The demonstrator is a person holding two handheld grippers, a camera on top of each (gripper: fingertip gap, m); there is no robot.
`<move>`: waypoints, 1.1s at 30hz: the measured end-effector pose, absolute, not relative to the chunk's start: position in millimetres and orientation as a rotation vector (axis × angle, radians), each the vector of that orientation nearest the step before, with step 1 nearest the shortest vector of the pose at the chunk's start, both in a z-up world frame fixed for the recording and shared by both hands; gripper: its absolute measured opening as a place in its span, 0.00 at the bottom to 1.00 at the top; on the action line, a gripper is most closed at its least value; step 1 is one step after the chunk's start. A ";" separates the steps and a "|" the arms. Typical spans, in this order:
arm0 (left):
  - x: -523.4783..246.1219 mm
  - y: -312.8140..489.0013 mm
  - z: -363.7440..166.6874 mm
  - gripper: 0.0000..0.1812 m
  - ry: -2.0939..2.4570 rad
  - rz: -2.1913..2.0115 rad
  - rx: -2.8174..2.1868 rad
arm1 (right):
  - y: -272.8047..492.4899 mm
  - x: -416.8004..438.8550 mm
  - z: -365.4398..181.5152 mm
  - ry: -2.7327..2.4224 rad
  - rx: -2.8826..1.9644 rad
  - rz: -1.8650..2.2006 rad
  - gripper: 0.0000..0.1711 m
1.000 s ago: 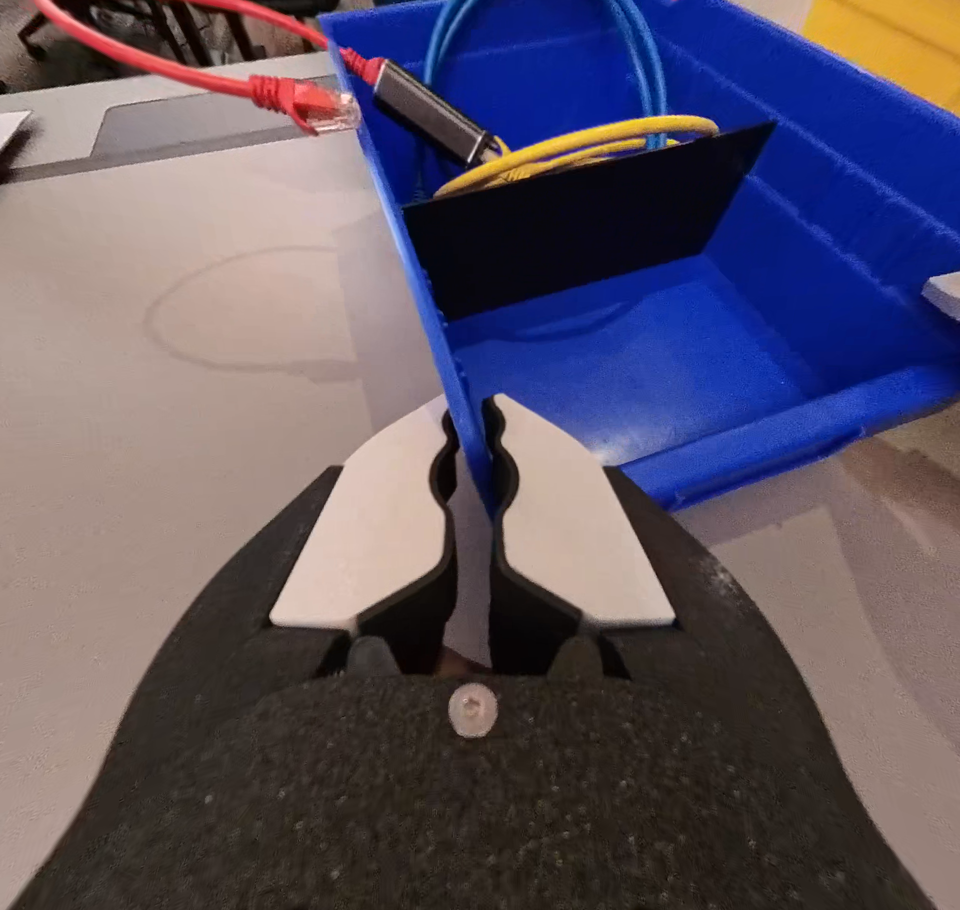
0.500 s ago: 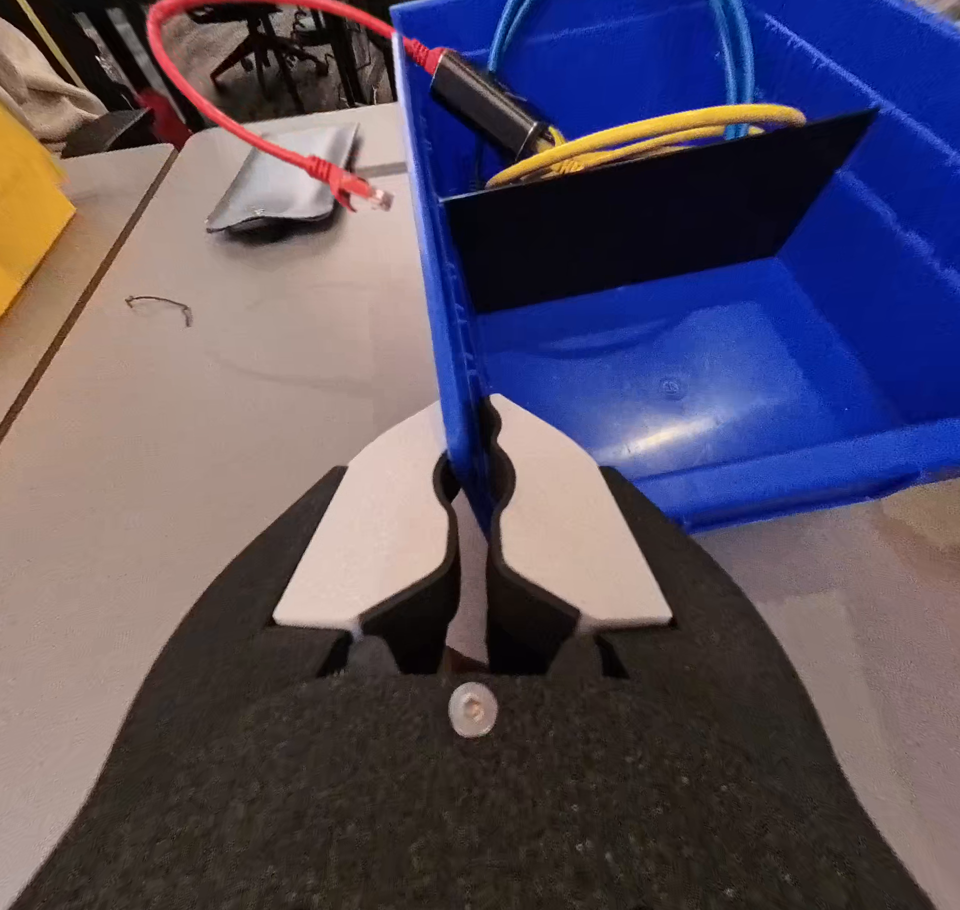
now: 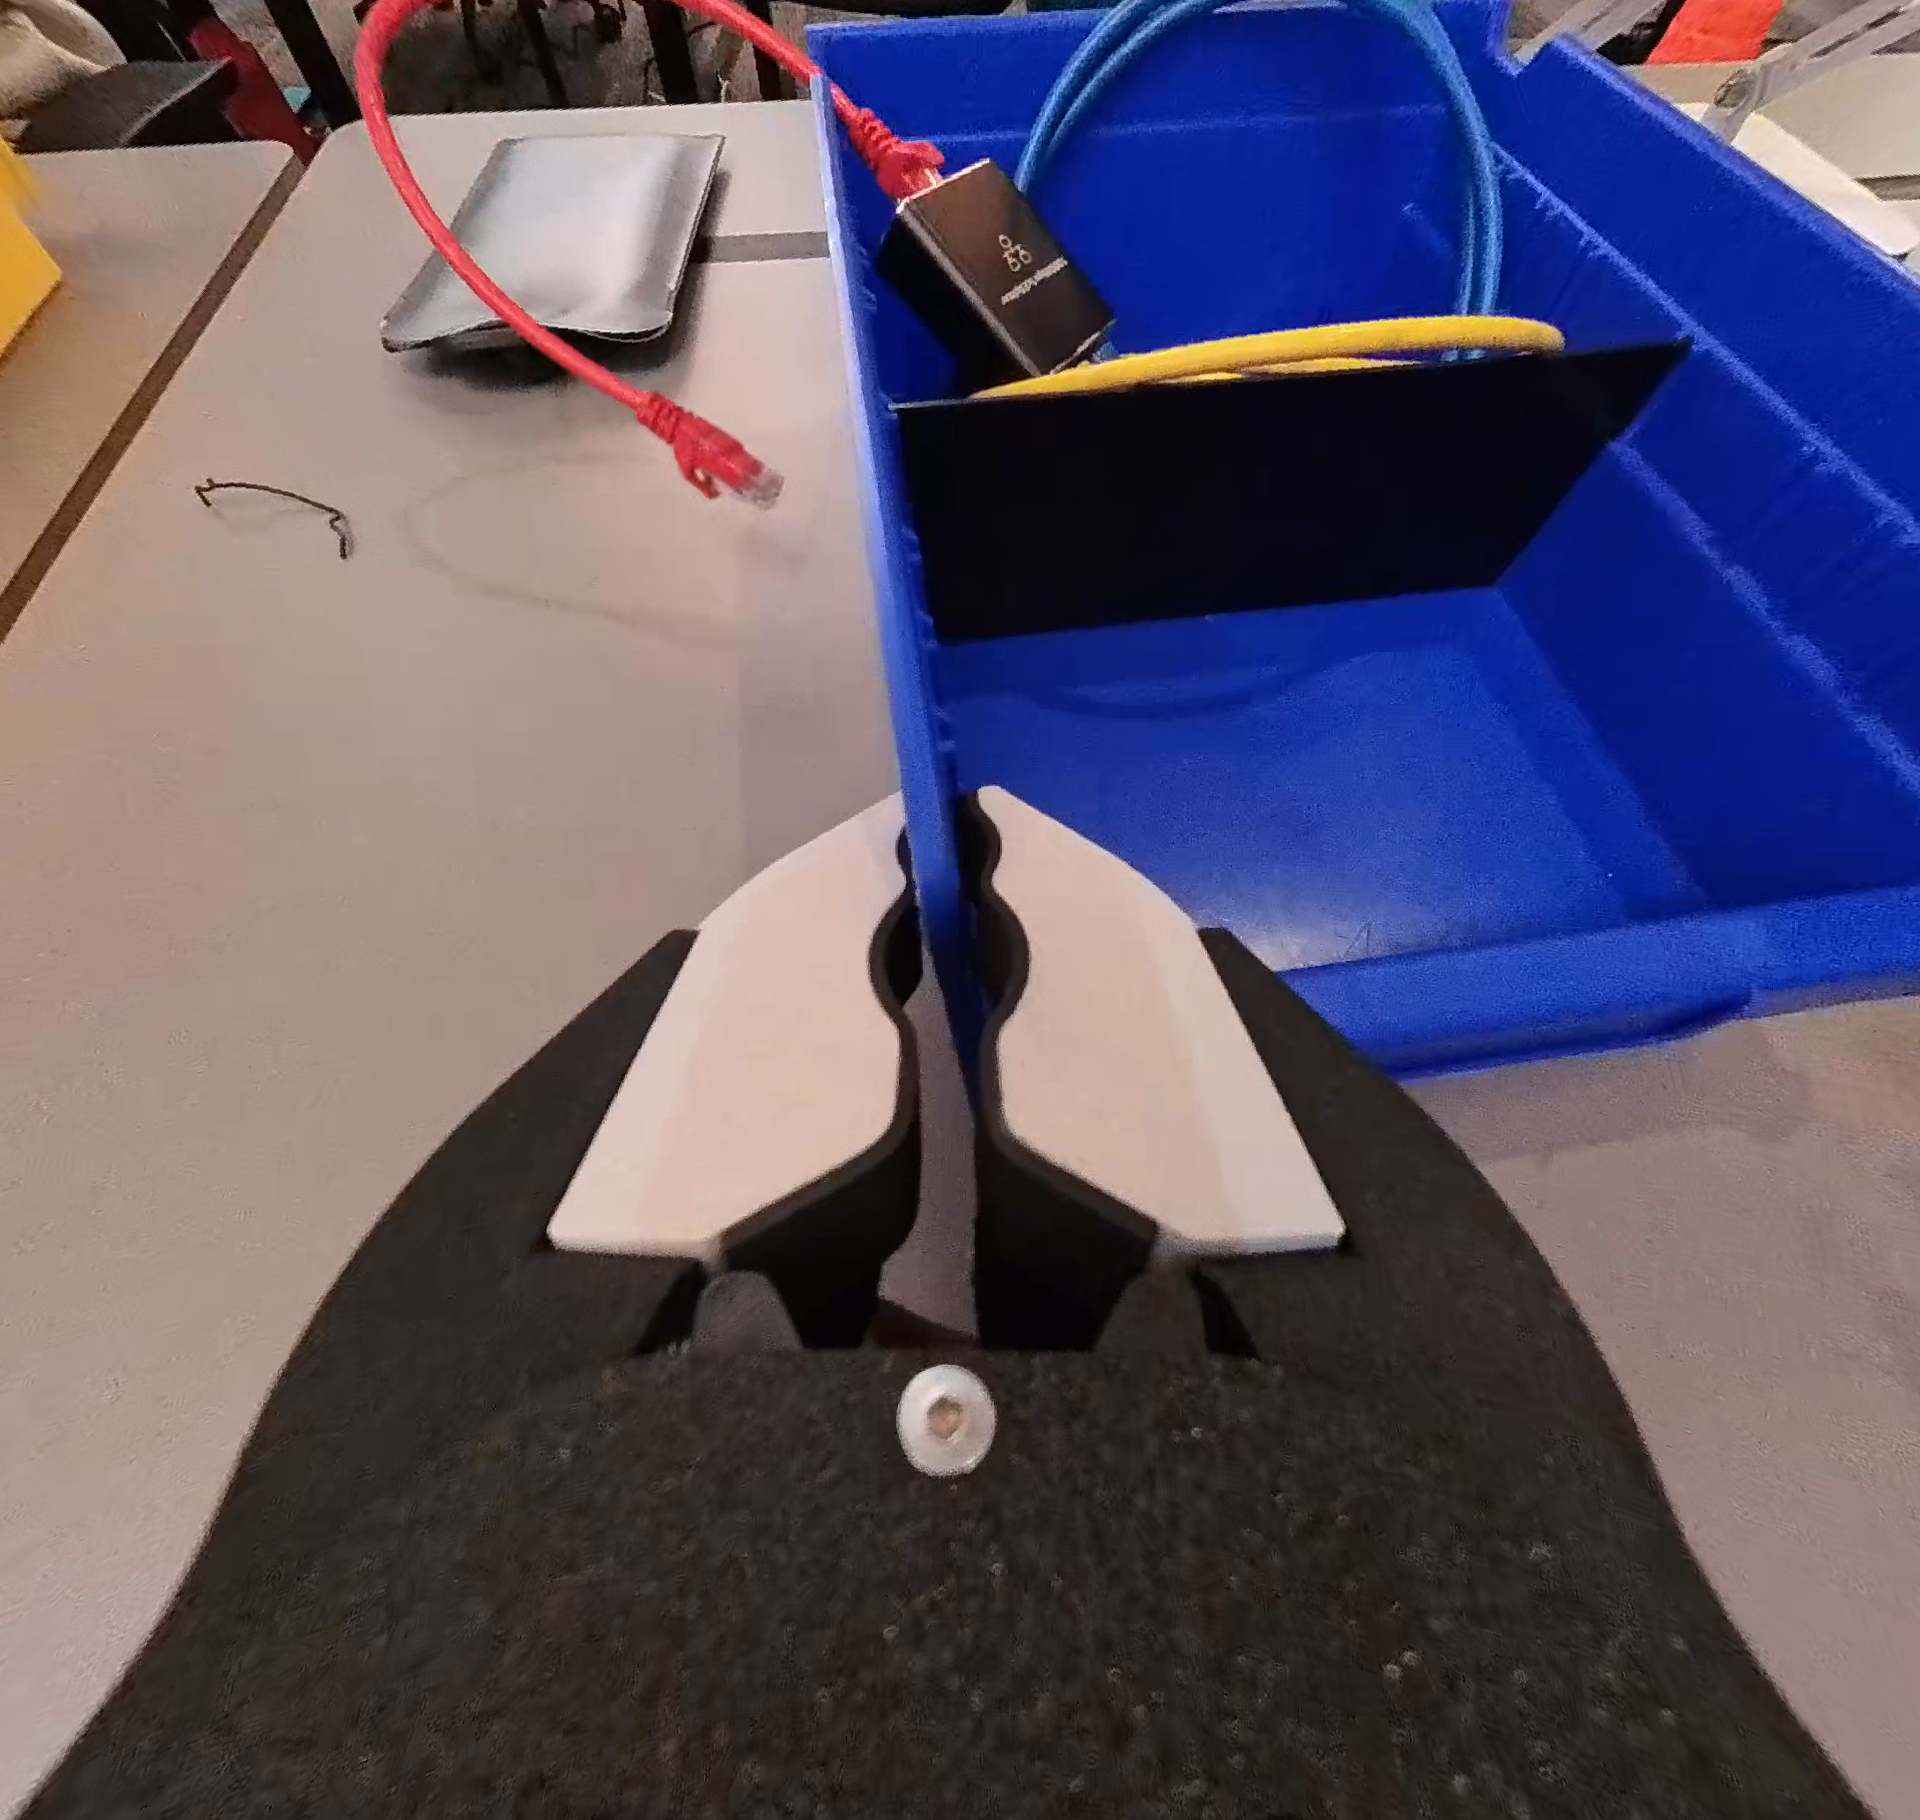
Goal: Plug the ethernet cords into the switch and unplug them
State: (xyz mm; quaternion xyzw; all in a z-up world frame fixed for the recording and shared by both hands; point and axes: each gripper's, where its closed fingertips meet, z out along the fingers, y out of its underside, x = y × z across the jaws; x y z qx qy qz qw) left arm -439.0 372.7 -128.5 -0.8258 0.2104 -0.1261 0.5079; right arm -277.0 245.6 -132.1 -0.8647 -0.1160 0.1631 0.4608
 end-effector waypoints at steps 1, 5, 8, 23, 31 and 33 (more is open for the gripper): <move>-439.3 372.3 -128.4 0.02 0.508 -0.297 -1.985 | 230.7 -270.8 -130.8 -0.321 -2.131 0.449 0.16; -443.1 369.5 -127.4 0.04 0.500 -0.237 -1.978 | 183.1 -211.1 -127.8 -0.385 -2.091 0.456 0.19; -447.9 366.5 -121.4 0.08 0.472 -0.208 -1.973 | 156.3 -143.4 -134.3 -0.321 -2.061 0.394 0.19; -373.1 259.7 -105.5 0.11 0.349 -0.492 -1.935 | 86.8 135.3 -119.7 0.372 -1.888 0.141 0.21; -346.2 256.6 -133.8 0.13 0.641 -0.423 -1.976 | 79.9 175.2 -119.7 0.464 -1.872 0.008 0.18; -348.6 254.4 -135.1 0.13 0.640 -0.439 -1.981 | 79.6 179.2 -116.9 0.442 -1.864 -0.070 0.18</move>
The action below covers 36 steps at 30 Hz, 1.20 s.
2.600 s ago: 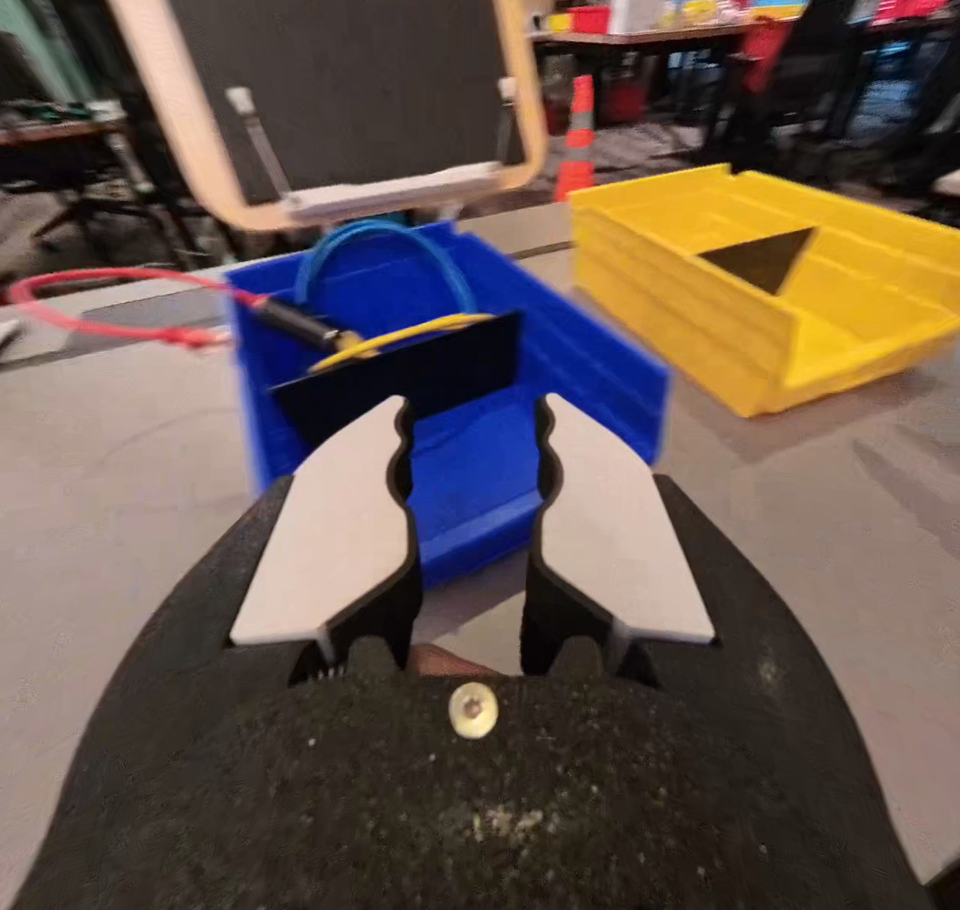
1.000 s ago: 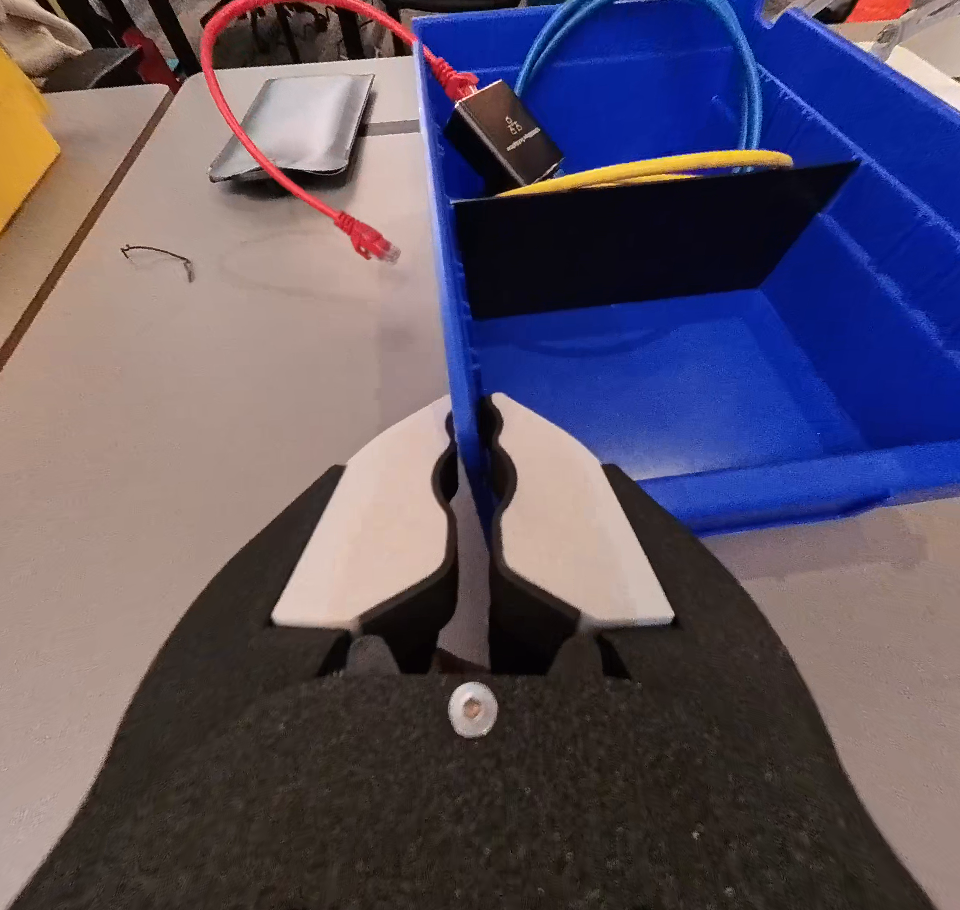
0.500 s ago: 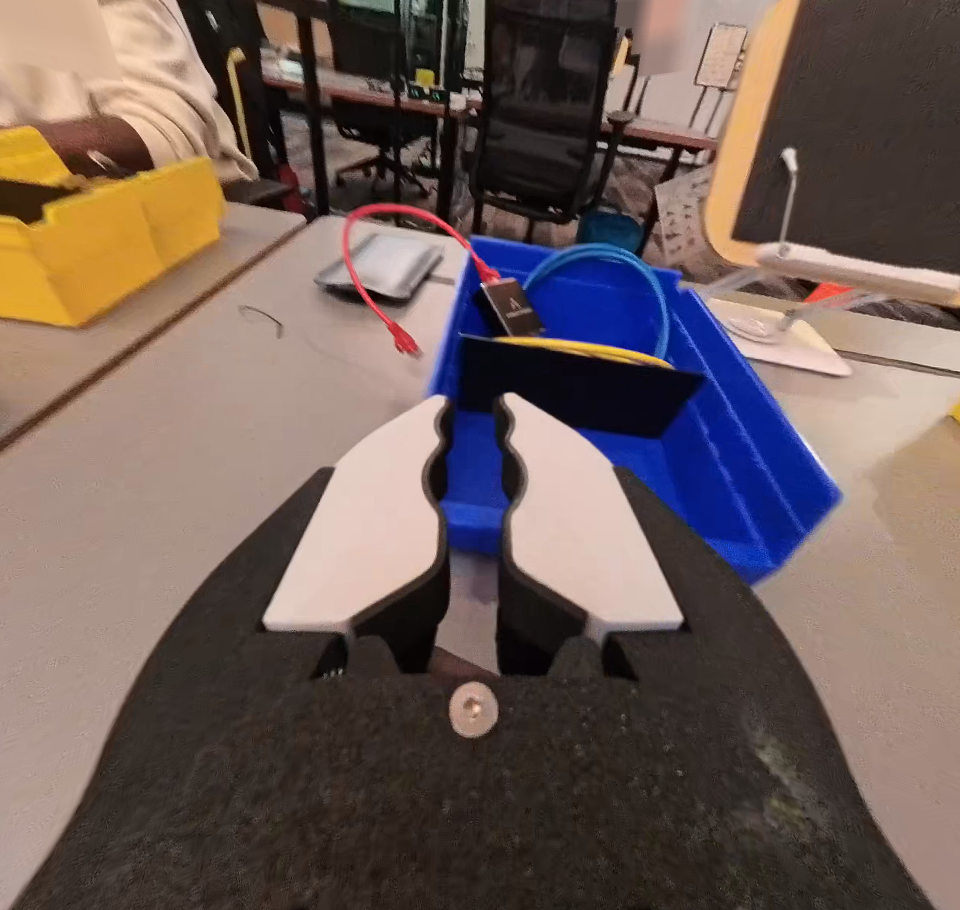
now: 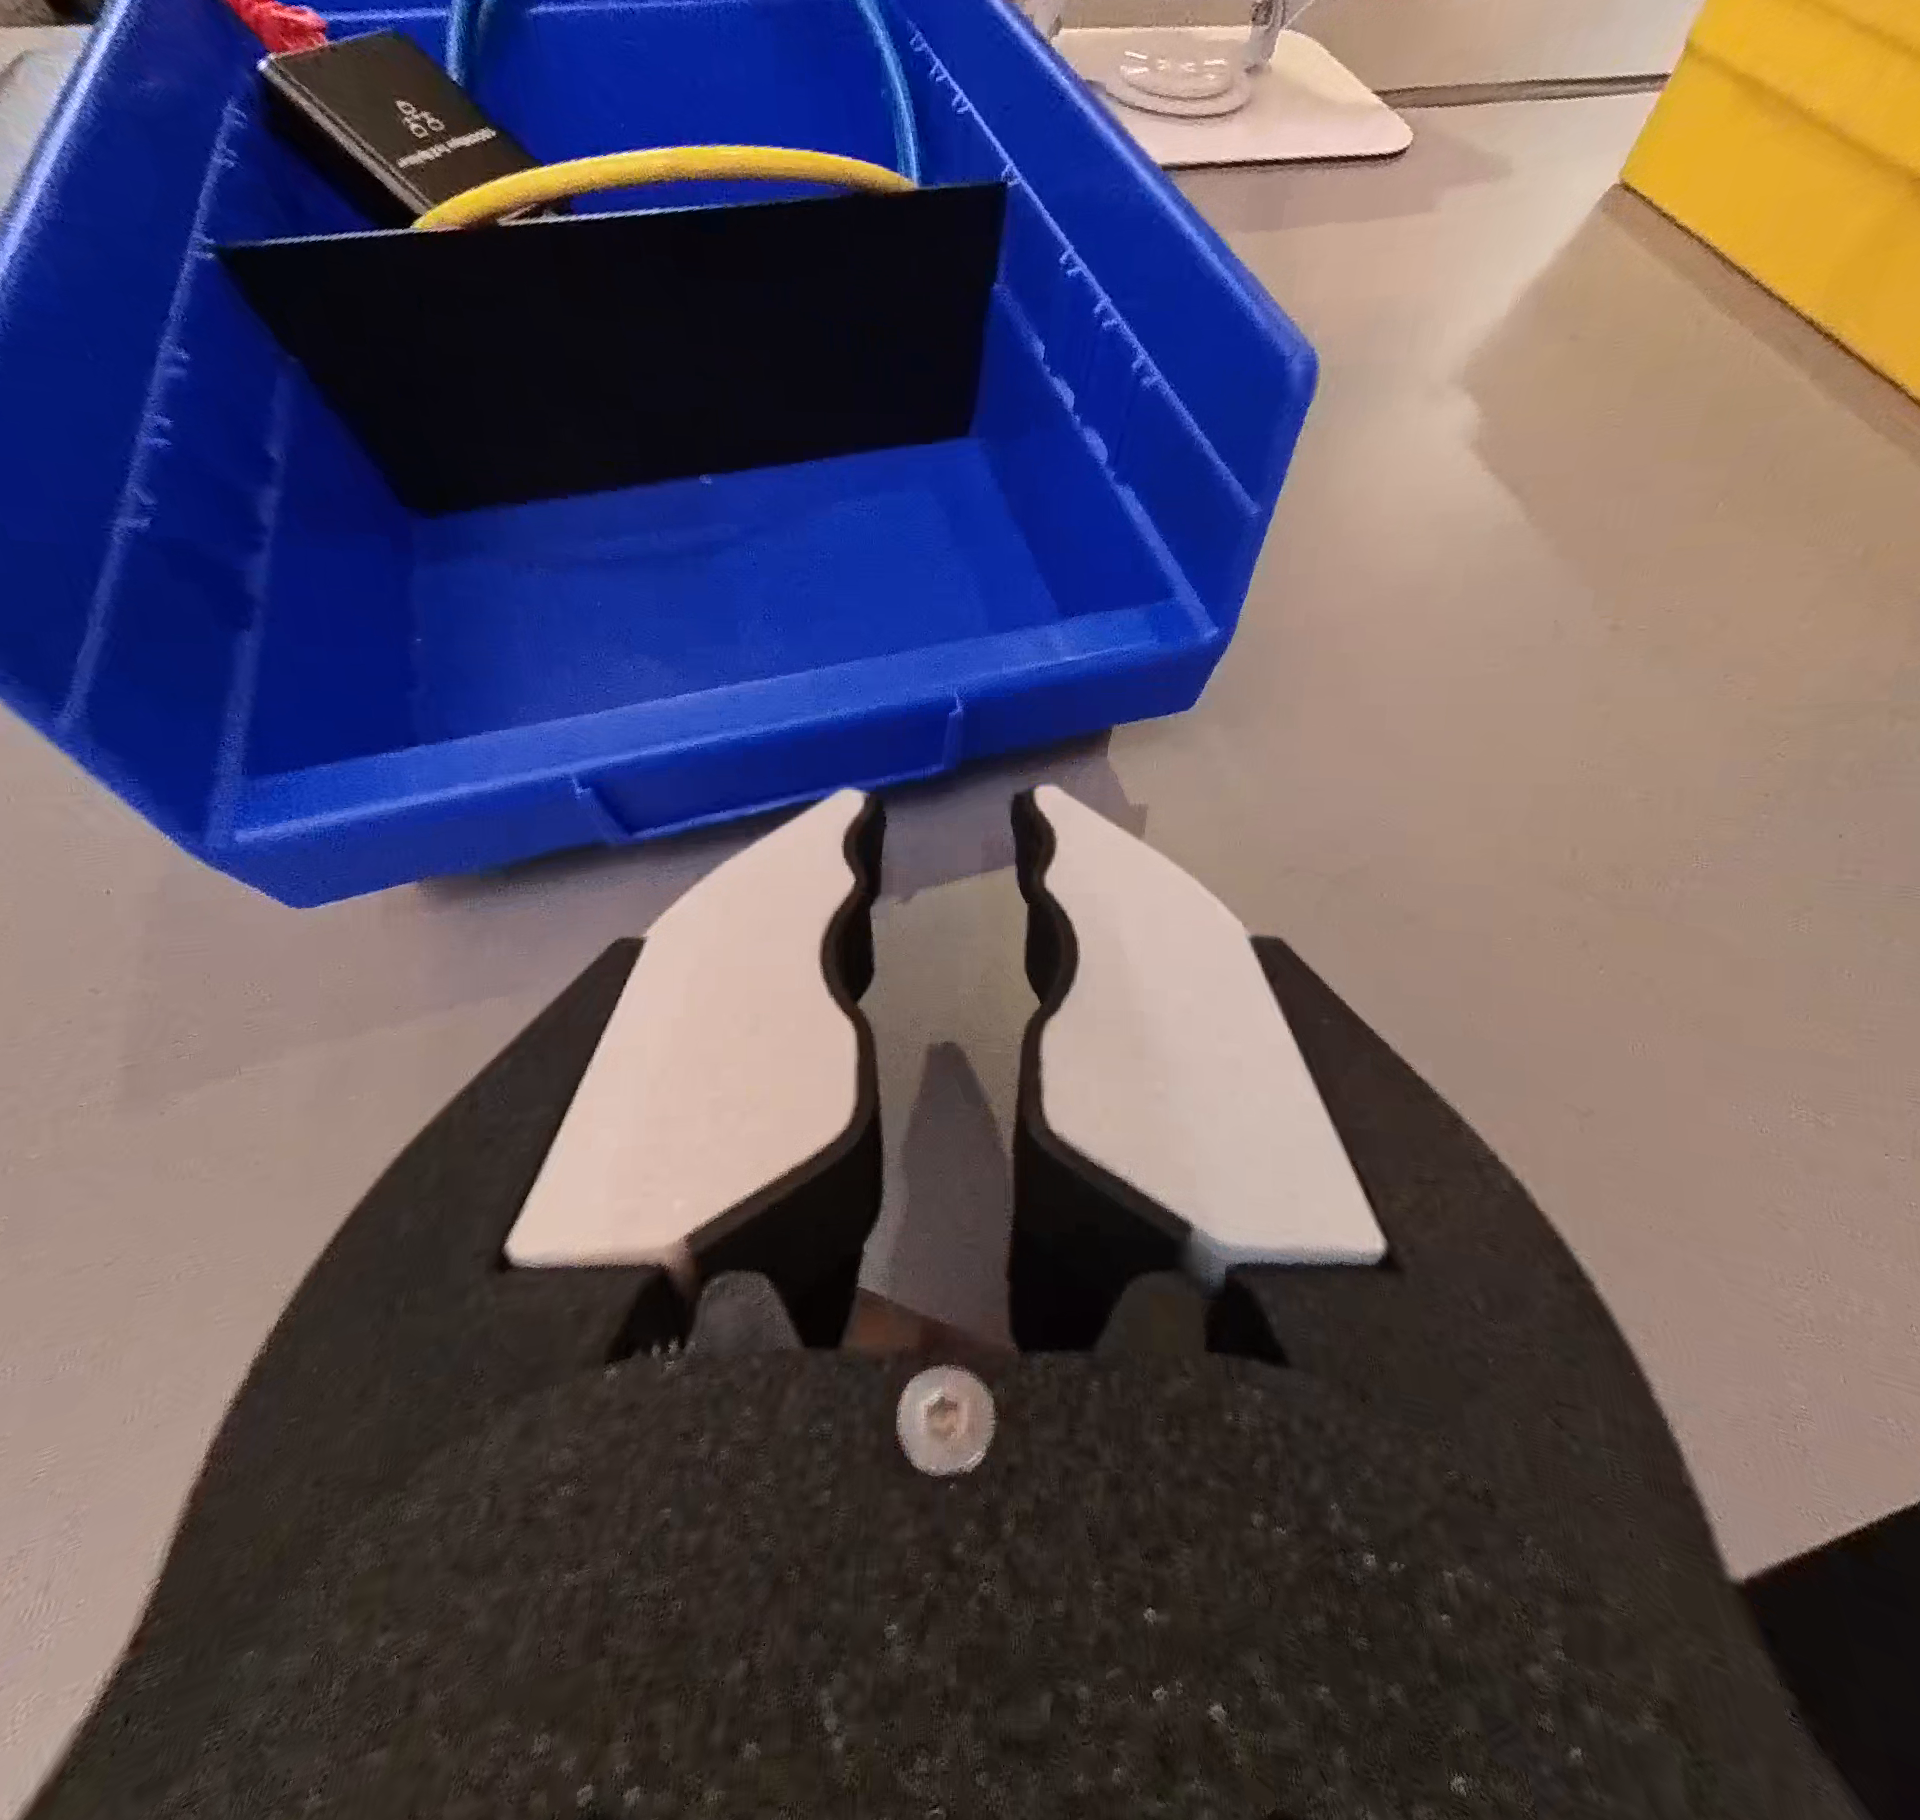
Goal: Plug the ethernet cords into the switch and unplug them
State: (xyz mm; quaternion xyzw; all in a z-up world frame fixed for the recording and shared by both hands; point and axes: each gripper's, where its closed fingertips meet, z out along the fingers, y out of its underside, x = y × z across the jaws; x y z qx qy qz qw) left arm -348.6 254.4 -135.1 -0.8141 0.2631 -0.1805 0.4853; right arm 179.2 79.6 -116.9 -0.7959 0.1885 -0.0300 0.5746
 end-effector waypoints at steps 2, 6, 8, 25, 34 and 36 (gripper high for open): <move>-349.9 251.2 -134.6 0.13 0.625 -0.475 -1.987 | 82.0 177.1 -116.9 0.430 -1.868 -0.084 0.18; -353.5 248.1 -135.4 0.13 0.628 -0.488 -1.988 | 91.2 160.6 -124.8 0.443 -1.896 0.033 0.18; -356.7 249.2 -137.8 0.13 0.649 -0.459 -1.989 | 93.2 152.9 -129.5 0.432 -1.924 0.060 0.18; -351.1 250.3 -138.1 0.14 0.646 -0.493 -1.992 | 91.4 148.2 -137.4 0.372 -1.967 -0.015 0.18; -347.2 247.1 -140.6 0.14 0.701 -0.434 -1.980 | 91.8 144.4 -136.9 0.344 -1.975 -0.045 0.17; -346.5 246.4 -140.7 0.14 0.696 -0.447 -1.983 | 92.0 143.3 -136.9 0.338 -1.977 -0.048 0.17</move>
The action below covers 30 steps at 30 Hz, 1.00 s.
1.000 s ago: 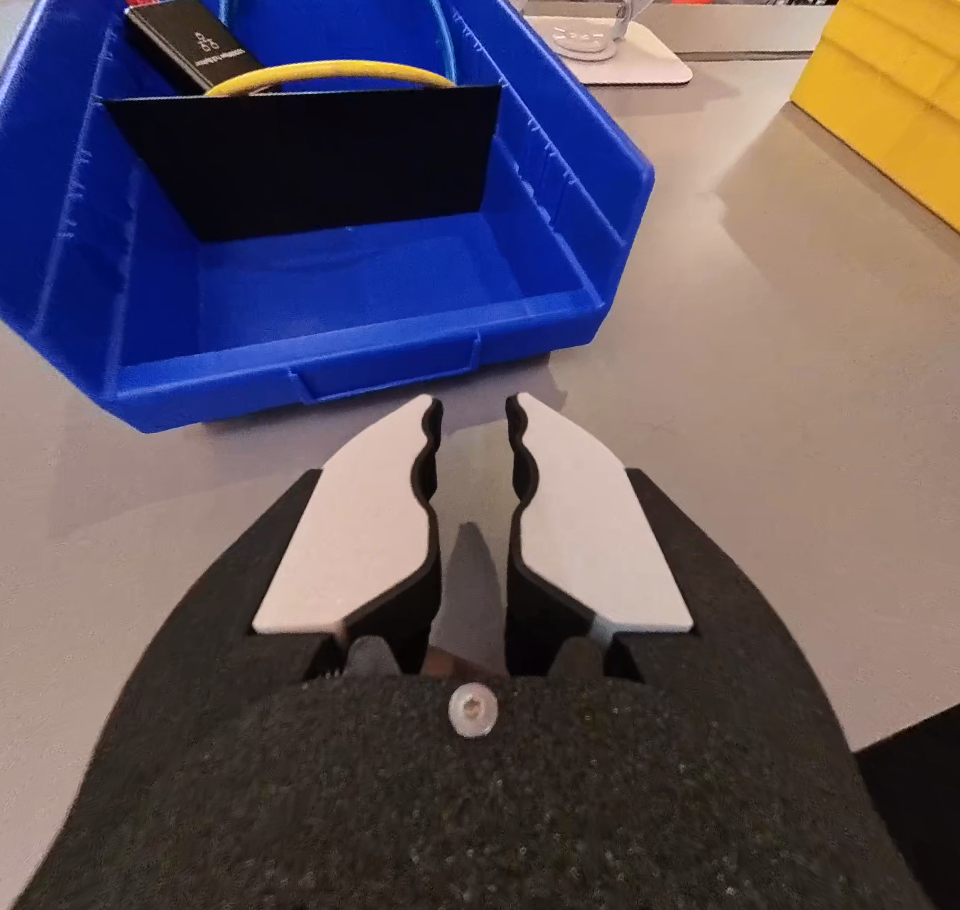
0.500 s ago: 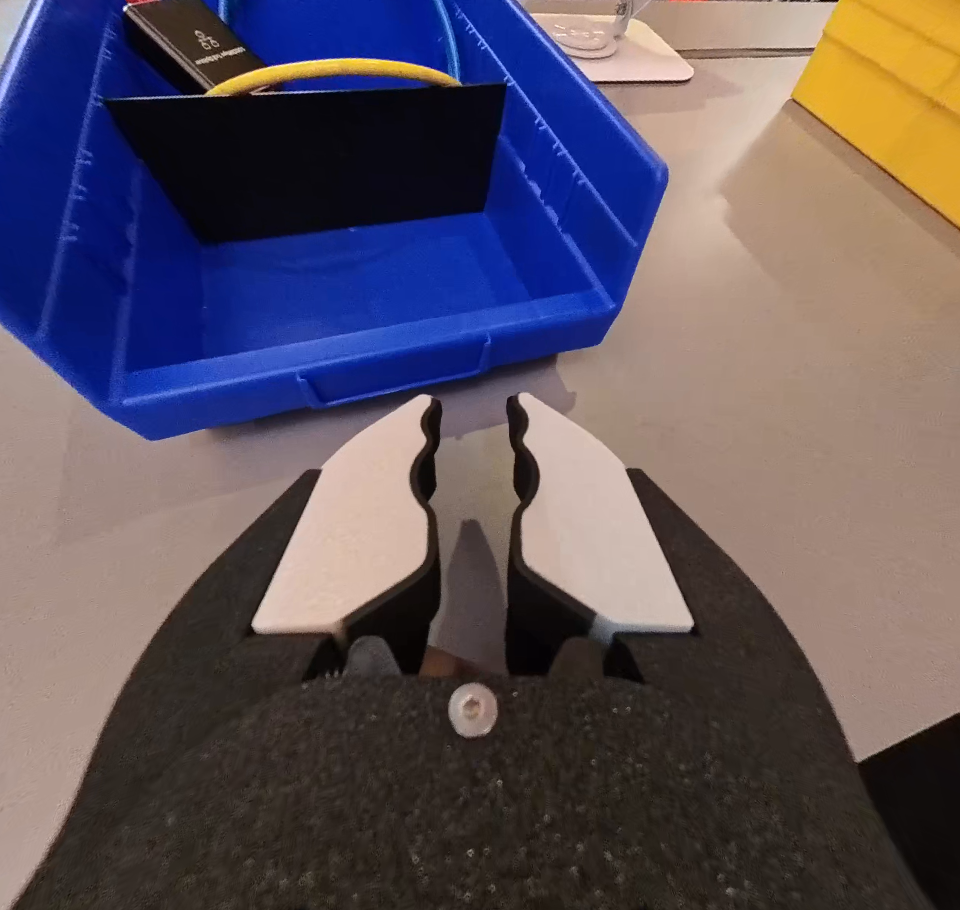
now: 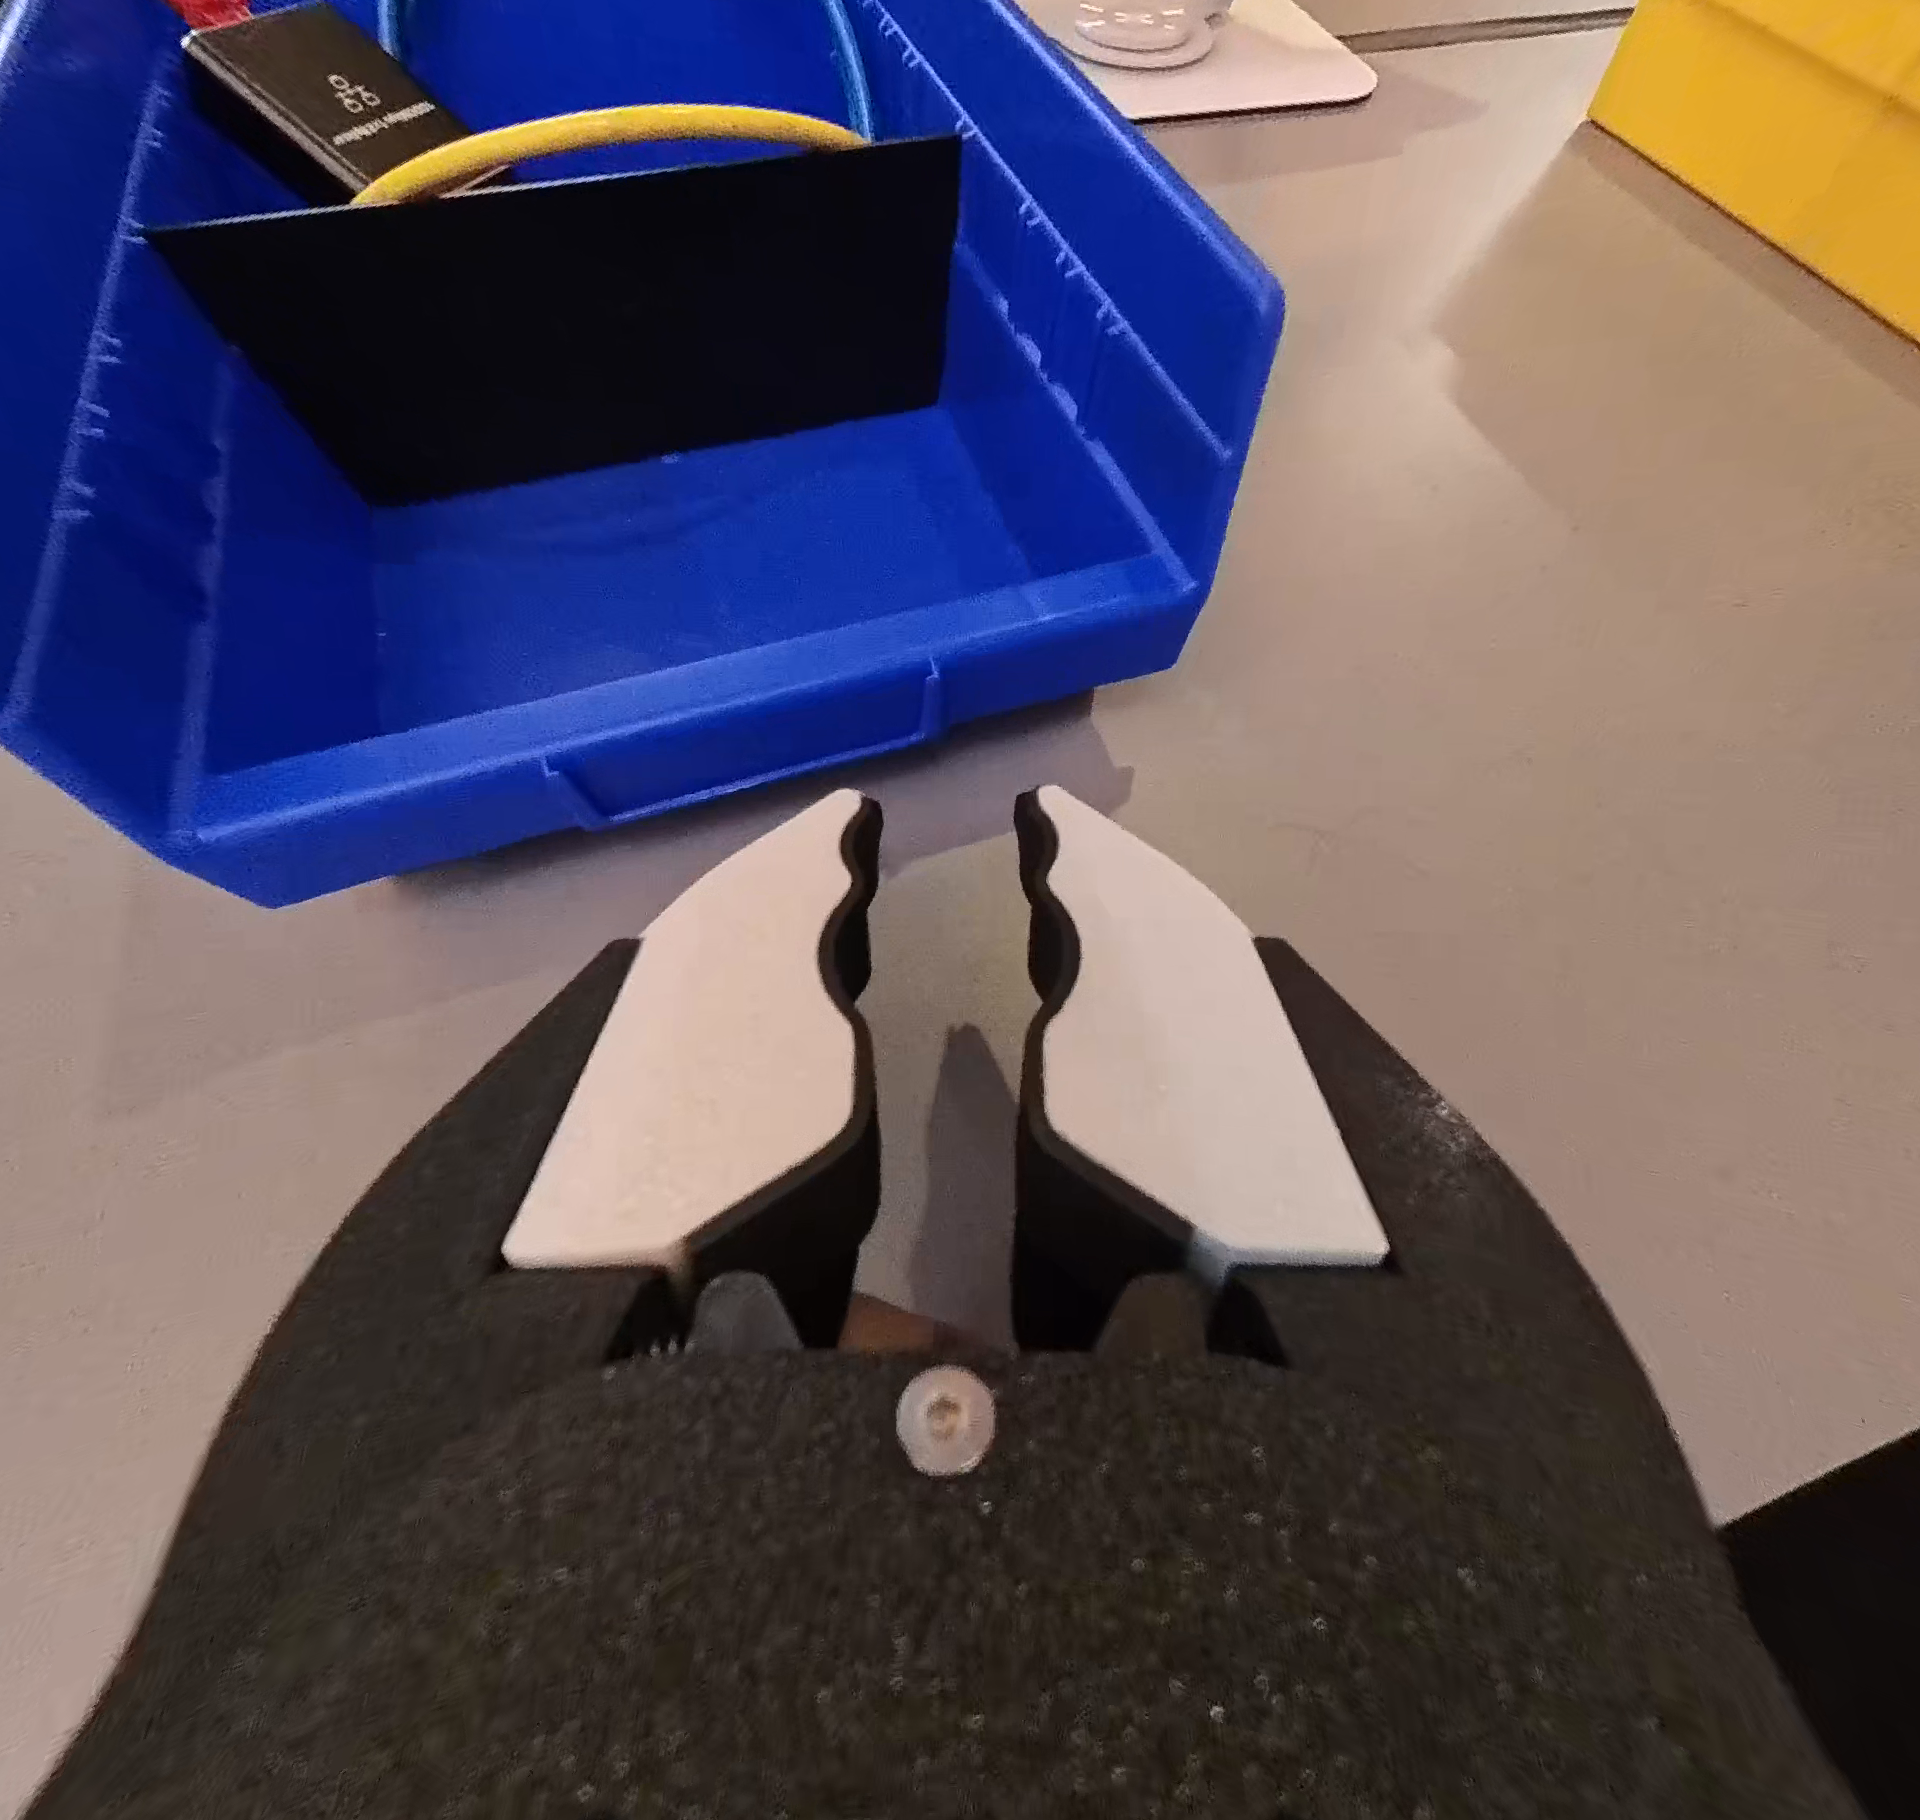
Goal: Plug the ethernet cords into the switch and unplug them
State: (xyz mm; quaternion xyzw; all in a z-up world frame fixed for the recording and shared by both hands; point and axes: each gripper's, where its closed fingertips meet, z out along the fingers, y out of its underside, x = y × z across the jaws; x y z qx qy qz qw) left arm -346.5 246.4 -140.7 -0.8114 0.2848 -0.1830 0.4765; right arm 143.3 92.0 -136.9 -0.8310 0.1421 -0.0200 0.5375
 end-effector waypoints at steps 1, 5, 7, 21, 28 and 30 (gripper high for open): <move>-346.4 246.3 -140.6 0.14 0.693 -0.452 -1.984 | 91.9 142.9 -137.0 0.337 -1.978 -0.048 0.17; -347.1 247.9 -138.8 0.15 0.678 -0.469 -1.980 | 91.9 141.5 -136.3 0.340 -1.973 -0.039 0.17; -344.7 247.4 -134.8 0.16 0.663 -0.503 -1.964 | 91.9 140.5 -136.4 0.345 -1.975 -0.031 0.17; -328.2 367.3 -50.8 0.35 0.823 -0.393 -2.137 | 96.8 131.5 -142.9 0.340 -1.998 0.035 0.18; -335.1 494.0 -96.2 0.40 0.217 -0.026 -2.446 | 97.4 125.0 -142.4 0.337 -1.997 0.084 0.18; -340.0 507.4 -108.5 0.41 0.064 0.069 -2.491 | 98.1 123.7 -144.0 0.339 -2.000 0.110 0.18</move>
